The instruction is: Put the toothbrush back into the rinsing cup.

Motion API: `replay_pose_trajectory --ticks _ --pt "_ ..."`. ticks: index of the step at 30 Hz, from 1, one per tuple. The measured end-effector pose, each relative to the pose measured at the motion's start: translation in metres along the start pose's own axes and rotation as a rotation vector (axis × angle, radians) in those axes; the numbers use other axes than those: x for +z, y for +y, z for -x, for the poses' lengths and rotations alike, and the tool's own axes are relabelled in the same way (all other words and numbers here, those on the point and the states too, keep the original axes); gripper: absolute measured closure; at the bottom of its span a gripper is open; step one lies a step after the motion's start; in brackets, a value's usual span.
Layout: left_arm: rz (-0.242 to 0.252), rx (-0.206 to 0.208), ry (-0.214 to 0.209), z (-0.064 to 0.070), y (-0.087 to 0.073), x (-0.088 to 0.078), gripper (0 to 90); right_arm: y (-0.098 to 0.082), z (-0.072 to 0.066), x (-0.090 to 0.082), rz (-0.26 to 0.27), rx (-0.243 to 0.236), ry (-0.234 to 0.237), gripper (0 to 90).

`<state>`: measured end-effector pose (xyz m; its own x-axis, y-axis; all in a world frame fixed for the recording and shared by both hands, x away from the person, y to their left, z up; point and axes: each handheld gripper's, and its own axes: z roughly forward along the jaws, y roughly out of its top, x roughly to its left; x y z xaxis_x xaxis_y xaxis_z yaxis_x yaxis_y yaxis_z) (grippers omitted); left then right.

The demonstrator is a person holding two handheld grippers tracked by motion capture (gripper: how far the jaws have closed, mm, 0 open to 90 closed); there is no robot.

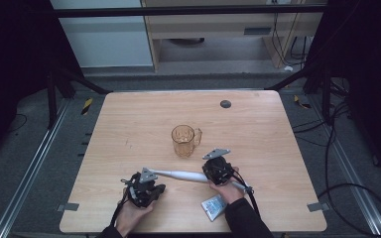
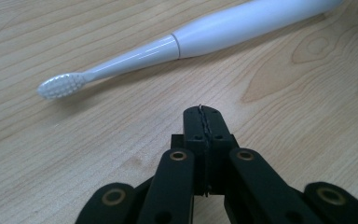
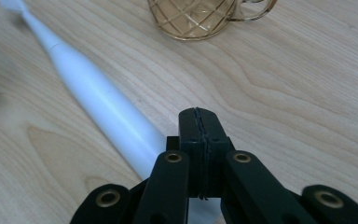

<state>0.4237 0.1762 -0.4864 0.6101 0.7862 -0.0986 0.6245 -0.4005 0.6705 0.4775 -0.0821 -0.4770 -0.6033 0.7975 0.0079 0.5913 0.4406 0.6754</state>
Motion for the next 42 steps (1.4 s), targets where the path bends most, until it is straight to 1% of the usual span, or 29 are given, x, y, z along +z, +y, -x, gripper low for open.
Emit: replay_pose_trajectory --ticks 4,8,11,15,20,24,28,31,33,34,42 --pt "0.007 -0.008 0.001 -0.001 0.000 -0.002 90.0 -0.002 -0.004 -0.002 0.006 -0.015 0.013 89.9" --pt "0.009 -0.009 0.005 -0.002 -0.001 -0.003 90.0 -0.004 -0.006 -0.003 0.002 -0.016 0.017 89.9" --pt "0.016 -0.018 0.006 -0.004 -0.002 -0.005 90.0 -0.006 -0.009 -0.007 0.002 -0.021 0.027 89.9" --pt "0.018 -0.023 0.007 -0.005 -0.002 -0.006 90.0 -0.008 -0.010 -0.009 -0.001 -0.027 0.036 89.8" --pt "0.028 -0.031 0.010 -0.007 -0.003 -0.009 90.0 -0.015 -0.009 -0.017 -0.010 -0.033 0.040 89.8" --pt "0.031 -0.037 0.013 -0.009 -0.003 -0.010 90.0 -0.019 -0.010 -0.020 -0.019 -0.045 0.053 89.7" --pt "0.033 -0.042 0.015 -0.010 -0.003 -0.011 90.0 -0.023 -0.012 -0.021 -0.030 -0.049 0.064 89.8" --pt "0.034 -0.043 0.015 -0.010 -0.003 -0.011 90.0 -0.024 -0.013 -0.022 -0.028 -0.054 0.075 89.8" --pt "0.035 -0.044 0.016 -0.010 -0.003 -0.011 90.0 -0.025 -0.015 -0.023 -0.036 -0.048 0.083 89.8" --pt "0.035 -0.043 0.016 -0.010 -0.003 -0.011 90.0 -0.026 -0.015 -0.022 -0.033 -0.055 0.087 89.8" --pt "0.042 -0.049 0.014 -0.010 -0.003 -0.013 90.0 -0.028 -0.023 -0.021 -0.043 -0.059 0.106 89.8"
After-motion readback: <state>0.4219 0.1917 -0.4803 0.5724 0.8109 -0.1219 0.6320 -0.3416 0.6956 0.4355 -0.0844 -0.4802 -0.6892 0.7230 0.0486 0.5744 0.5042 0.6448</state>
